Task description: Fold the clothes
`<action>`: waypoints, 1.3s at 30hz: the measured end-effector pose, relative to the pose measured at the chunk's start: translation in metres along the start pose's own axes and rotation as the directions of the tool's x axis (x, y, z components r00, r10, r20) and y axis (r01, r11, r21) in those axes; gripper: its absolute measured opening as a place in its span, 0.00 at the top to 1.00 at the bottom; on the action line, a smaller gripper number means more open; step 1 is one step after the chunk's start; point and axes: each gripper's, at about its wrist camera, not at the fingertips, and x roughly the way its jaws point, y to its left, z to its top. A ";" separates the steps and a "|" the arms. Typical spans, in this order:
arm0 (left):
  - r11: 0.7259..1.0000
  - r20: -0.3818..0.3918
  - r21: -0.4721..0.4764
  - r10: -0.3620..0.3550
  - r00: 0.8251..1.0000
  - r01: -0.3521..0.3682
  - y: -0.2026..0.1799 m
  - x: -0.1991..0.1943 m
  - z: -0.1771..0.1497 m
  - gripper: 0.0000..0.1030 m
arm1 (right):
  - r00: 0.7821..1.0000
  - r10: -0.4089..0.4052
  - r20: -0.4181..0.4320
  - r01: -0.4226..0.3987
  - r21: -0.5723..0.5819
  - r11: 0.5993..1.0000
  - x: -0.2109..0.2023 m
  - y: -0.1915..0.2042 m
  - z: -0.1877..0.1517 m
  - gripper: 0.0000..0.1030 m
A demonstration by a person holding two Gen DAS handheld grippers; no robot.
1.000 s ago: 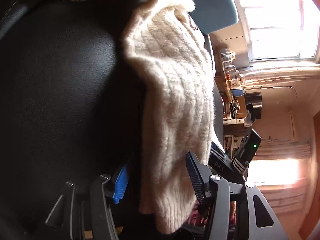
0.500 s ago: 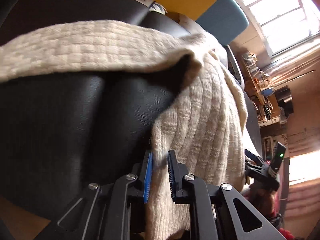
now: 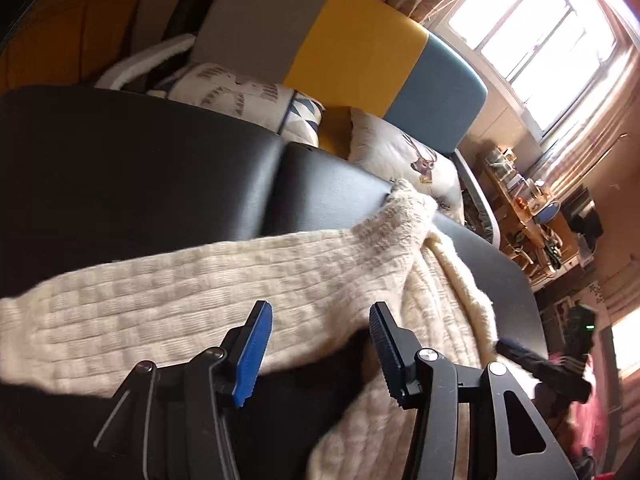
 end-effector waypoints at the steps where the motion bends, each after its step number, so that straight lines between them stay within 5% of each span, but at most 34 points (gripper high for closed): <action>1: 1.000 -0.007 0.021 -0.015 1.000 0.015 -0.006 0.004 0.002 0.50 | 0.999 -0.047 -0.013 0.046 -0.011 0.999 0.011 -0.002 0.003 0.34; 3: 0.996 0.002 0.089 0.021 1.000 -0.021 -0.015 0.013 0.002 0.50 | 0.977 -0.215 0.003 0.215 -0.066 0.974 0.026 -0.005 0.011 0.53; 6: 0.993 -0.031 0.108 0.059 0.998 -0.056 -0.015 0.037 0.011 0.50 | 0.929 -0.365 0.064 0.370 -0.097 0.924 0.027 -0.017 0.030 0.52; 8: 0.997 -0.055 0.064 0.036 0.998 -0.033 -0.006 0.042 0.018 0.50 | 0.940 -0.339 0.043 0.342 -0.080 0.936 0.023 -0.028 0.041 0.51; 11: 0.995 -0.022 0.086 0.055 0.998 -0.053 -0.003 0.037 0.035 0.50 | 0.924 -0.371 0.089 0.378 -0.078 0.923 0.002 -0.028 0.054 0.48; 17: 0.980 0.000 0.184 0.072 0.997 -0.071 -0.031 0.053 0.081 0.47 | 0.962 -0.189 0.199 0.226 -0.185 0.956 -0.033 0.017 0.078 0.48; 20: 0.969 -0.010 0.236 0.083 0.996 -0.078 -0.051 0.075 0.097 0.46 | 0.987 -0.064 0.150 0.098 -0.235 0.967 -0.013 0.037 0.103 0.48; 29: 0.967 -0.200 0.254 0.065 0.978 -0.012 -0.075 0.171 0.117 0.40 | 0.998 -0.044 -0.042 0.037 -0.156 0.987 0.090 0.014 0.164 0.48; 31: 0.954 -0.183 0.290 0.135 0.974 -0.077 -0.072 0.183 0.109 0.51 | 0.993 -0.074 -0.091 0.061 -0.147 0.987 0.108 0.001 0.159 0.48; 32: 0.950 -0.183 0.299 0.156 0.971 -0.096 -0.068 0.187 0.105 0.70 | 0.993 -0.076 -0.090 0.062 -0.149 0.987 0.112 -0.006 0.157 0.49; 33: 0.947 -0.170 0.301 0.170 0.971 -0.113 -0.062 0.188 0.102 0.78 | 0.995 -0.074 -0.064 0.063 -0.164 0.984 0.110 -0.011 0.153 0.50; 39: 0.947 -0.154 0.291 0.184 0.971 -0.134 -0.055 0.182 0.097 0.76 | 0.989 -0.149 -0.002 0.143 -0.280 0.949 0.105 -0.008 0.143 0.51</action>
